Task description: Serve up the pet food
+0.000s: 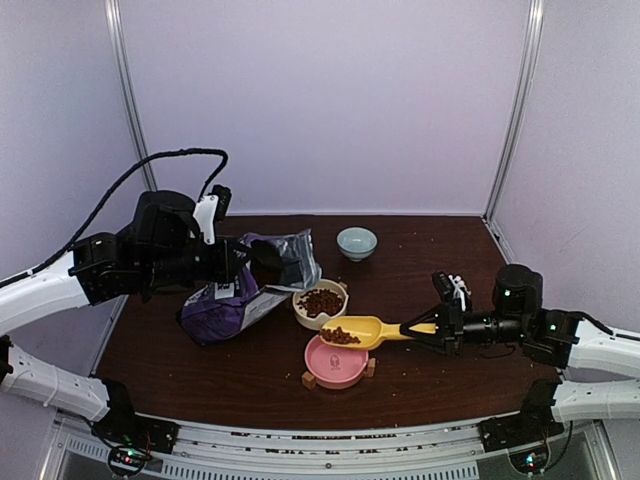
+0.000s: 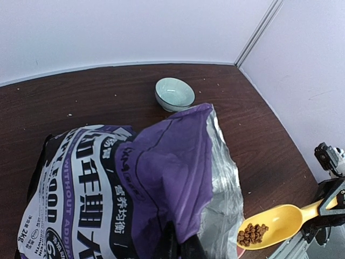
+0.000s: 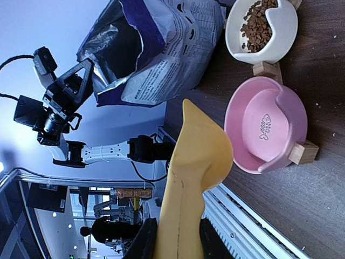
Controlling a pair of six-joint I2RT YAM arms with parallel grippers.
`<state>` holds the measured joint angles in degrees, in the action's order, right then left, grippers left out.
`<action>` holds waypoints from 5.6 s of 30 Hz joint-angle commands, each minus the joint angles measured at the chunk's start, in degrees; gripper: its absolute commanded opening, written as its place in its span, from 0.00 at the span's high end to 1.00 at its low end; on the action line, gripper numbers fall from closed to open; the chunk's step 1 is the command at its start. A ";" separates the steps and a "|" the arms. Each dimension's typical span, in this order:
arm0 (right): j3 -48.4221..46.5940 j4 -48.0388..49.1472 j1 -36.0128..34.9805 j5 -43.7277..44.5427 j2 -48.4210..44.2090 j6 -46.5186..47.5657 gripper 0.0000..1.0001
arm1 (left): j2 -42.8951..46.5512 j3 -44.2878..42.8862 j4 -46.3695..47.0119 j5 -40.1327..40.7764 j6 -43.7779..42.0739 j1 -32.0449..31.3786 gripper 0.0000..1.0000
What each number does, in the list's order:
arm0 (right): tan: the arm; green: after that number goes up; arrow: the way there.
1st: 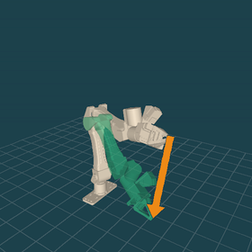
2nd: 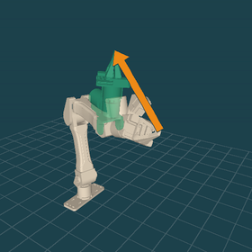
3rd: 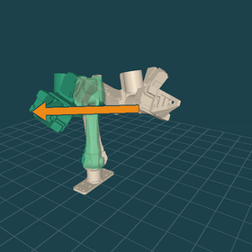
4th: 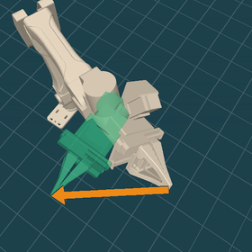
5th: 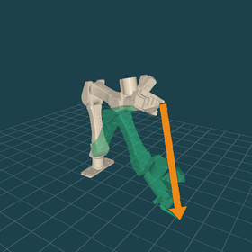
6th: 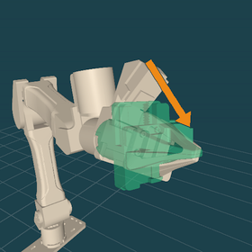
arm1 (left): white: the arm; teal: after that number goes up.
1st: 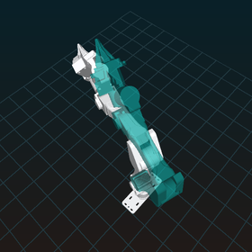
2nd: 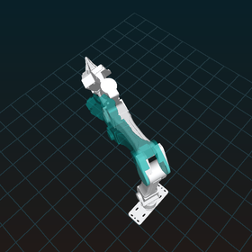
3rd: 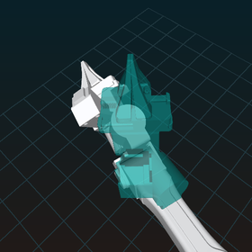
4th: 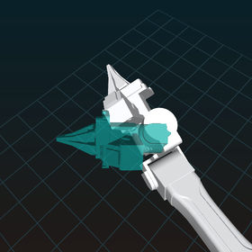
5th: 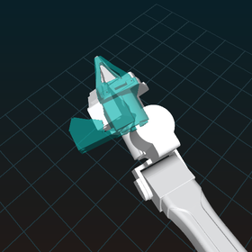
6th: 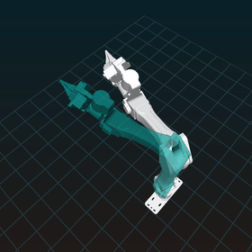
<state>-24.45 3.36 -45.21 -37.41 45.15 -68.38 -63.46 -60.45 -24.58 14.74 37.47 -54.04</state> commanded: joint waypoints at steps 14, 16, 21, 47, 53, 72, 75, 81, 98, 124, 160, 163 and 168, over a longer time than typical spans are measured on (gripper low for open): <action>-8.66 -21.12 0.47 5.86 -0.37 12.85 0.87 | 2.40 0.73 4.98 -1.26 -2.59 0.69 1.00; -9.76 -22.93 0.47 6.43 0.12 13.61 0.88 | 2.86 1.25 5.25 -1.48 -2.89 0.65 1.00; -12.66 -26.36 0.46 7.01 1.35 14.82 0.88 | 3.97 1.84 4.94 -1.64 -3.97 0.69 1.00; -32.66 -47.02 0.20 10.52 13.75 30.04 0.87 | 4.69 2.84 6.47 -1.99 -6.51 0.69 1.00; -35.33 -48.88 -1.13 11.67 15.50 33.43 0.87 | 4.64 2.27 6.17 -2.84 -7.73 0.69 1.00; -38.72 -20.03 -9.14 12.69 16.03 27.86 0.87 | 6.46 4.67 6.07 -15.04 -12.45 0.69 1.00; -40.93 -22.74 -11.31 19.14 21.98 33.28 0.87 | 6.33 4.79 6.99 -15.27 -12.19 0.69 1.00; -44.90 -17.54 -15.66 34.30 36.96 41.95 0.88 | 5.60 4.17 7.94 -17.36 -12.10 0.68 1.00; -53.19 -3.77 -18.06 38.53 61.95 49.28 0.88 | 1.21 2.15 9.94 -23.36 -10.83 0.60 1.00; -59.62 -11.39 -17.68 45.15 70.55 47.75 0.88 | -2.73 0.57 10.82 -22.78 -10.20 0.60 1.00; -56.20 -15.14 -15.52 22.57 65.69 39.72 0.88 | -4.87 -0.43 11.28 -22.69 -11.19 0.61 1.00; -55.97 -13.70 -15.57 16.99 65.61 37.84 0.88 | -4.92 -0.37 11.62 -22.81 -11.19 0.64 1.00; -56.85 -11.73 -15.53 10.07 65.05 35.72 0.88 | -4.63 0.17 11.90 -22.57 -10.98 0.65 1.00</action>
<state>-80.62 -8.01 -59.86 -16.27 109.84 -30.06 -68.60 -57.67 -20.80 -6.83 27.38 -53.25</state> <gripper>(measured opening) 0.219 0.005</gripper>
